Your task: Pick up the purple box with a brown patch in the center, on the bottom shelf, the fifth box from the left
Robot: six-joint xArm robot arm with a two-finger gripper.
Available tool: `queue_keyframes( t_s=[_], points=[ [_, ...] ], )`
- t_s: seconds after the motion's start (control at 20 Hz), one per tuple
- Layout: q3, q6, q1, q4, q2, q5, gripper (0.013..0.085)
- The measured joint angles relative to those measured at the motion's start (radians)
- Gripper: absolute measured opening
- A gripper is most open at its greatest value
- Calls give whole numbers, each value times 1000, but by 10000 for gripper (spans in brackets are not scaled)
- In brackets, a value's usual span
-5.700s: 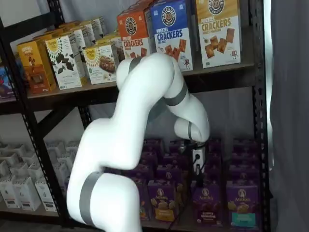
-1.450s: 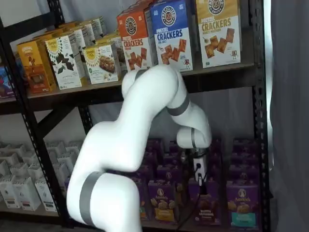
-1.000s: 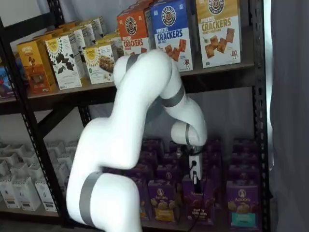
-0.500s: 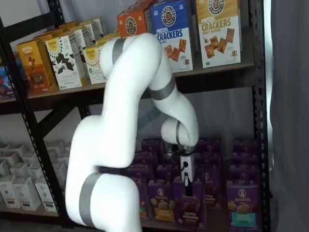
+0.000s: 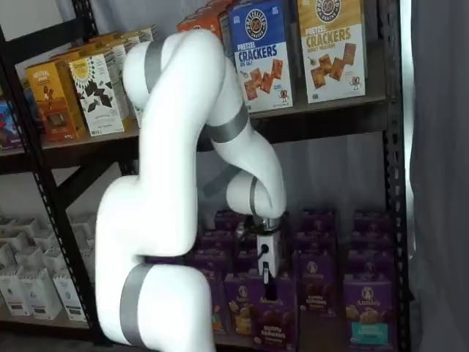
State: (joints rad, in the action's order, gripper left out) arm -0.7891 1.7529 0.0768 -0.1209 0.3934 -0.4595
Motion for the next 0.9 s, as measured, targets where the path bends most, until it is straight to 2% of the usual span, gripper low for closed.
queue_keyframes(
  t_s=[0.1,0.2,0.5,0.7,0.9],
  points=[
    [39,-33,-10,25,-49,-22,290],
    [70,-45,-18,29,-93,-45,290],
    [181,-55,-41,10,-262,-101,290],
    [235,-79,-53,19,-371,-162,290],
    [299,-72,-61,-6,-517,-223,290]
  ],
)
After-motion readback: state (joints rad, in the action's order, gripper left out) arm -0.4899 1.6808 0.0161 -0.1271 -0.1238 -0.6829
